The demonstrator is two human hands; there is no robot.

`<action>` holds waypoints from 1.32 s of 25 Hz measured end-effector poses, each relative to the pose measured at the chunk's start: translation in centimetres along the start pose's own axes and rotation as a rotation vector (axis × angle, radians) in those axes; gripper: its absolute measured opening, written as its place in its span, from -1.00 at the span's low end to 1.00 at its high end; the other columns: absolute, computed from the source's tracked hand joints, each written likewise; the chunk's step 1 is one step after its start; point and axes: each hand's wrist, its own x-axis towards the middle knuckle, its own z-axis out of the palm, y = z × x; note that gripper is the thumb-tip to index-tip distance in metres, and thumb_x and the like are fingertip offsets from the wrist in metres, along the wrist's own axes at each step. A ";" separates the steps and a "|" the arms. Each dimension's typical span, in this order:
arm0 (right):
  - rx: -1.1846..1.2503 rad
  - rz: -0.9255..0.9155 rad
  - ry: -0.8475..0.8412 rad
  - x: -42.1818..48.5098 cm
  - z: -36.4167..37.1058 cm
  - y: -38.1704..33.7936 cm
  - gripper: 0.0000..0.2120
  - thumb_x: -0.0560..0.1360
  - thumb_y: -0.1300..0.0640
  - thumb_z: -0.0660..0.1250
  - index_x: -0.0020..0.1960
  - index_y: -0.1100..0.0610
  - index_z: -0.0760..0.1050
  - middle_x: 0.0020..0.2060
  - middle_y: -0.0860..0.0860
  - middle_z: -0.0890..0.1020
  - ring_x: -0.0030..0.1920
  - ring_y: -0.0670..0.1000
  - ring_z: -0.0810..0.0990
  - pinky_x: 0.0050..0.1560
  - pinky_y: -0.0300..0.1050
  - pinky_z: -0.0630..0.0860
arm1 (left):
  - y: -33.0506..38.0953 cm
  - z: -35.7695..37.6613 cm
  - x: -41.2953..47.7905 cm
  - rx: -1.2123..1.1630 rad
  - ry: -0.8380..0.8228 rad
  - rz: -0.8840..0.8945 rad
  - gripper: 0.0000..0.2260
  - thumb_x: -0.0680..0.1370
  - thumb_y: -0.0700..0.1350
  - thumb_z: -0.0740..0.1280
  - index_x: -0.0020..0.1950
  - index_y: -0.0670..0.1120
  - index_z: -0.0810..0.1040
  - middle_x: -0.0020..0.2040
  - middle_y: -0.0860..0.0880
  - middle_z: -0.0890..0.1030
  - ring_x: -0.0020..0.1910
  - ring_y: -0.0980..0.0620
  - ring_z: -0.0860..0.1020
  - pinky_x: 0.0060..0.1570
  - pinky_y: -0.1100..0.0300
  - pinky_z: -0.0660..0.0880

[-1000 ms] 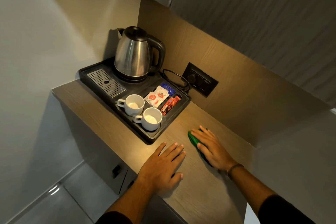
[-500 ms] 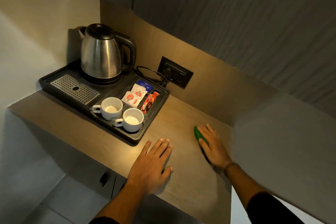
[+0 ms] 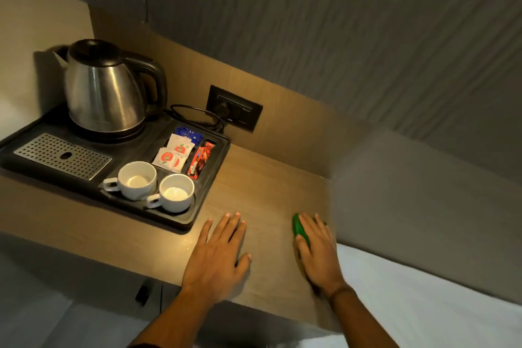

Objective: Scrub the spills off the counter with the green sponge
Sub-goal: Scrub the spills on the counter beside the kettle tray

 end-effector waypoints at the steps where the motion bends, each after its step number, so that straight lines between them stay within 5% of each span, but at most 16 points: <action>1: 0.007 0.062 0.015 0.1 0.3 -1.3 -0.51 0.69 0.13 0.22 0.60 0.04 0.26 0.59 -0.01 0.30 0.64 0.10 0.13 0.63 0.14 0.00 | -0.1 0.0 -0.1 0.011 -0.003 -0.006 -0.35 0.66 0.26 0.07 0.67 -0.04 0.12 0.71 -0.06 0.09 0.67 -0.05 -0.02 0.62 -0.19 -0.05; 6: 0.011 -0.107 -0.089 -5.7 2.0 -2.8 -0.43 0.68 -0.09 0.10 0.65 -0.14 0.02 0.65 -0.14 0.12 0.66 -0.09 -0.09 0.64 0.13 -0.10 | -0.1 0.0 -0.3 0.017 -0.038 -0.010 -0.35 0.65 0.26 0.08 0.65 -0.06 0.17 0.69 -0.09 0.17 0.66 -0.08 0.05 0.60 -0.23 0.04; 9: -0.006 -0.093 -0.146 -5.4 1.6 -2.3 -0.26 0.58 -0.17 0.21 0.66 -0.15 -0.06 0.65 -0.18 -0.02 0.64 -0.10 -0.25 0.60 0.07 -0.23 | -0.2 0.0 -0.2 0.014 -0.050 -0.007 -0.35 0.65 0.26 0.08 0.66 -0.05 0.16 0.69 -0.09 0.16 0.66 -0.08 0.04 0.61 -0.23 0.03; 17: -0.138 -0.034 -0.056 -5.7 1.6 -4.5 -0.37 0.64 0.11 0.21 0.65 0.03 0.06 0.65 0.04 0.17 0.66 0.07 -0.01 0.64 0.15 -0.15 | 1.2 -2.2 -3.6 0.007 -0.069 -0.058 -0.34 0.70 0.20 0.15 0.68 -0.10 0.03 0.71 -0.11 0.08 0.67 -0.11 -0.02 0.62 -0.23 -0.03; 21: -0.238 -0.197 -0.007 -9.4 1.8 -7.8 -0.36 0.65 0.07 0.27 0.65 0.07 0.08 0.65 0.09 0.19 0.66 0.15 0.00 0.63 0.22 -0.16 | 0.5 -4.0 -12.5 0.079 -0.058 -0.140 -0.31 0.69 0.21 0.16 0.68 -0.14 0.02 0.70 -0.16 0.10 0.67 -0.14 0.01 0.62 -0.24 -0.02; 26: -0.290 -0.452 -0.028 -16.9 3.0 -13.5 -0.25 0.52 0.15 0.47 0.61 0.14 0.20 0.59 0.15 0.33 0.62 0.23 0.14 0.58 0.25 -0.05 | 1.1 -5.9 -26.4 0.119 0.008 -0.377 -0.28 0.63 0.28 -0.08 0.66 -0.15 0.09 0.68 -0.16 0.14 0.65 -0.15 0.07 0.59 -0.26 0.07; 33: -0.107 -0.783 -0.118 -31.7 8.6 -25.0 -0.32 0.61 0.15 0.32 0.64 0.13 0.11 0.64 0.09 0.21 0.66 0.17 -0.03 0.63 0.11 -0.13 | 2.4 -7.8 -50.8 0.144 0.087 -0.748 -0.26 0.64 0.31 -0.13 0.66 -0.16 0.09 0.67 -0.16 0.15 0.65 -0.18 0.09 0.60 -0.18 -0.02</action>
